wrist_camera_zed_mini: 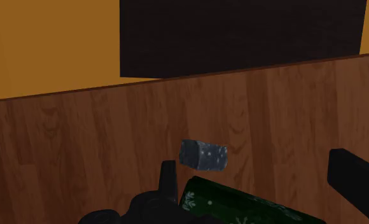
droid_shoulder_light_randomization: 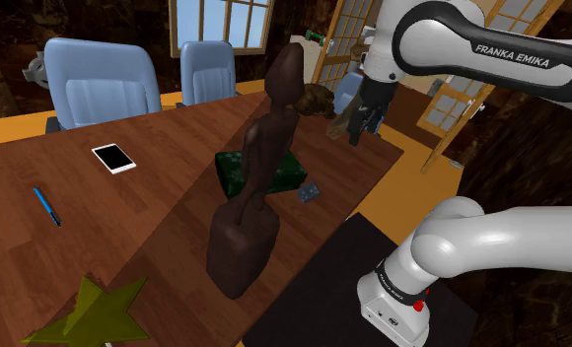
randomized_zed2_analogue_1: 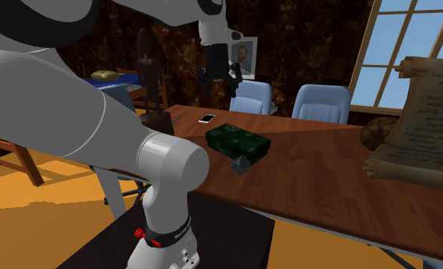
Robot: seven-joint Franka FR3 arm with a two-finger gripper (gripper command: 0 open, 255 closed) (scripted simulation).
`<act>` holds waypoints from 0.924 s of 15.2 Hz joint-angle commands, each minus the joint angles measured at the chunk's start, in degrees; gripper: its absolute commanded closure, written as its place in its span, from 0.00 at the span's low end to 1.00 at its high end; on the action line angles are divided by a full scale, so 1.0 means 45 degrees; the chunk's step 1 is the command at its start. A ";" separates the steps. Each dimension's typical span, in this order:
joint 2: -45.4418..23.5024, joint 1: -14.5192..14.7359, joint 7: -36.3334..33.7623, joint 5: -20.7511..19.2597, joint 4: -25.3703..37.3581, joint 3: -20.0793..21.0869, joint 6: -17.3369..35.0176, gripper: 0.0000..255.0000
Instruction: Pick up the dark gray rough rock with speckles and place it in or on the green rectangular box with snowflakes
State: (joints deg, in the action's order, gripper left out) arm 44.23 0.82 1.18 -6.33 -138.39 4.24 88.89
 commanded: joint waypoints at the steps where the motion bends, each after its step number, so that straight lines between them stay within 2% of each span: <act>1: 0.0000 0.0000 0.0000 0.0000 0.0000 0.0000 0.0000 0.00; 8: 0.1060 0.0694 0.2997 -0.1147 -0.3797 -0.1381 0.4361 0.00; 14: 0.0379 0.0896 0.5579 -0.2491 -0.6170 -0.2989 0.8827 0.00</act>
State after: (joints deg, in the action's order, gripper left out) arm 47.04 4.84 23.95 -16.30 -164.71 -7.73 124.55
